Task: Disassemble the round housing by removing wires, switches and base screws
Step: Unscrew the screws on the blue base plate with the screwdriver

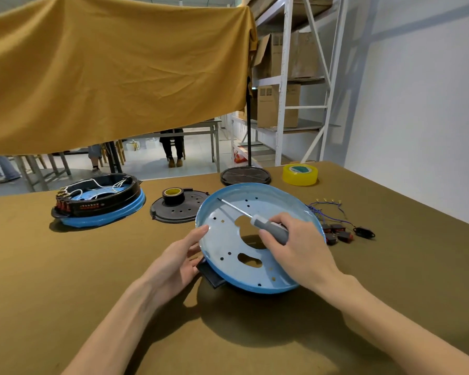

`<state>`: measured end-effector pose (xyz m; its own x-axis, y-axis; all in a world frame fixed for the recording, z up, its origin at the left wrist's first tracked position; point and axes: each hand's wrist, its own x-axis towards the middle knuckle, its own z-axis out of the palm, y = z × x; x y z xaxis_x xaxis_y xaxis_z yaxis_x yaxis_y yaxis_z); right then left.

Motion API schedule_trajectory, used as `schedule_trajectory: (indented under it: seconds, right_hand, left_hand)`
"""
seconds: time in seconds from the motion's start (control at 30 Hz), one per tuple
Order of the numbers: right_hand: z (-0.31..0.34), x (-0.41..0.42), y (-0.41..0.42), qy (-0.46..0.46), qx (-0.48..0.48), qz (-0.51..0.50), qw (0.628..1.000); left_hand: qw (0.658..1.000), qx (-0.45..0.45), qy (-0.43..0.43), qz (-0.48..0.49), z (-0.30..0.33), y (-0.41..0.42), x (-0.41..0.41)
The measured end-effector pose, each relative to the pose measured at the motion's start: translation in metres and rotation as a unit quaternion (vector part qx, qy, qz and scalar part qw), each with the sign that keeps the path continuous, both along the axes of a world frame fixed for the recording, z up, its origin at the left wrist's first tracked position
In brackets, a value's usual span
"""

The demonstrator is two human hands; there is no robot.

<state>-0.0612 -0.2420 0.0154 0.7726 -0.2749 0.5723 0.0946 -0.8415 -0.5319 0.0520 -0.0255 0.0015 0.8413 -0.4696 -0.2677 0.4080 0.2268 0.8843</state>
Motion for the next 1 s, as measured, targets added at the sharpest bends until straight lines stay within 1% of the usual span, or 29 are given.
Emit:
schedule_trajectory:
  seconds: [0.17, 0.4, 0.47, 0.6, 0.67, 0.7, 0.77, 0.9, 1.0]
  right_hand:
    - [-0.005, -0.002, -0.005, 0.016, 0.022, 0.002, 1.000]
    - [-0.006, -0.007, -0.004, 0.027, 0.023, 0.013, 0.999]
    - [-0.005, -0.009, -0.004, 0.031, 0.025, 0.008, 0.999]
    - [-0.008, -0.017, -0.002, 0.032, 0.019, -0.003, 0.999]
    - [-0.008, -0.021, -0.004, 0.025, 0.044, 0.011, 0.999]
    - [-0.007, -0.023, -0.006, 0.023, 0.063, 0.016, 0.998]
    - [-0.004, -0.025, -0.012, 0.027, 0.108, 0.021, 0.994]
    - [0.004, -0.025, -0.020, 0.058, 0.190, 0.028, 0.980]
    - [0.015, -0.020, -0.017, 0.050, 0.225, 0.051, 0.972]
  left_hand:
    - [0.998, 0.031, 0.032, 0.047, 0.007, -0.005, -0.003]
    - [0.997, 0.044, 0.036, 0.059, 0.004, -0.007, -0.005]
    - [0.997, 0.053, 0.021, 0.056, 0.004, -0.007, -0.008]
    - [0.995, 0.081, -0.044, 0.028, 0.006, -0.008, -0.010]
    - [0.999, 0.034, -0.034, 0.020, 0.007, -0.005, -0.009]
    - [1.000, -0.011, -0.022, 0.015, 0.008, -0.004, -0.009]
    - [0.996, -0.081, -0.030, 0.002, 0.012, -0.002, -0.013]
    - [0.990, -0.120, -0.074, 0.003, 0.024, -0.013, -0.025]
    - [0.983, -0.145, -0.112, 0.022, 0.041, -0.022, -0.030]
